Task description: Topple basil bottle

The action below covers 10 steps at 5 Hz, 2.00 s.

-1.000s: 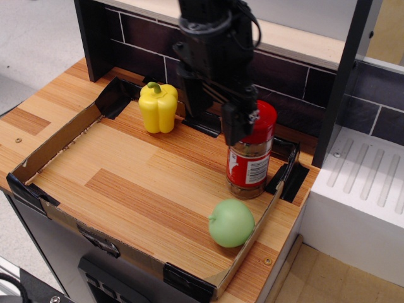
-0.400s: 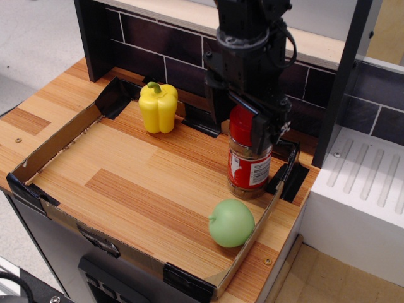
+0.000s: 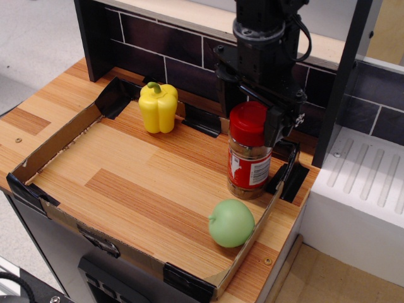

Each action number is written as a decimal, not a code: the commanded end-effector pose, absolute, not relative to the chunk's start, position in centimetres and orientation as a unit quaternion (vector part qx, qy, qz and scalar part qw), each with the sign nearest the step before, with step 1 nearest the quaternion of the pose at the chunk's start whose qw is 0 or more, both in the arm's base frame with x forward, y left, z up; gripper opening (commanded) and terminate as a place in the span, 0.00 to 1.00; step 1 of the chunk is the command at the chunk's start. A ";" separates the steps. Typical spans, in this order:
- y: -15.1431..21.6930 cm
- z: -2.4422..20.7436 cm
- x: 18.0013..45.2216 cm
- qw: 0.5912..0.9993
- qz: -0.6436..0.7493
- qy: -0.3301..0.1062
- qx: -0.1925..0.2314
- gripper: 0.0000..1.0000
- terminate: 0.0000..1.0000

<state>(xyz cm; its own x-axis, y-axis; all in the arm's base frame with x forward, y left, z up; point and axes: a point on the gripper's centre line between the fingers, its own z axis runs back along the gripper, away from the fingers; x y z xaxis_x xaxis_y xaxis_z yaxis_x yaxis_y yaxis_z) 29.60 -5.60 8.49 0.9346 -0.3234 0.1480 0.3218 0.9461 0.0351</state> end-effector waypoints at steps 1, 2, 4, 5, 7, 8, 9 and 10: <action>-4.8 9.3 29.5 0.984 -0.150 -0.100 0.013 0.00 0.00; -3.5 9.7 28.9 0.979 -0.101 -0.177 -0.004 0.00 0.00; 0.3 10.4 27.2 0.967 -0.069 -0.238 -0.053 0.00 0.00; 2.7 11.2 26.3 0.966 -0.064 -0.249 -0.030 0.00 0.00; 6.7 12.7 23.7 0.985 -0.052 -0.166 -0.020 0.00 0.00; 8.2 12.2 22.9 0.991 -0.037 -0.116 0.048 0.00 0.00; 8.7 12.2 22.1 0.991 -0.033 -0.042 0.120 0.00 0.00; 9.0 11.0 22.3 0.983 -0.034 -0.026 0.176 0.00 0.00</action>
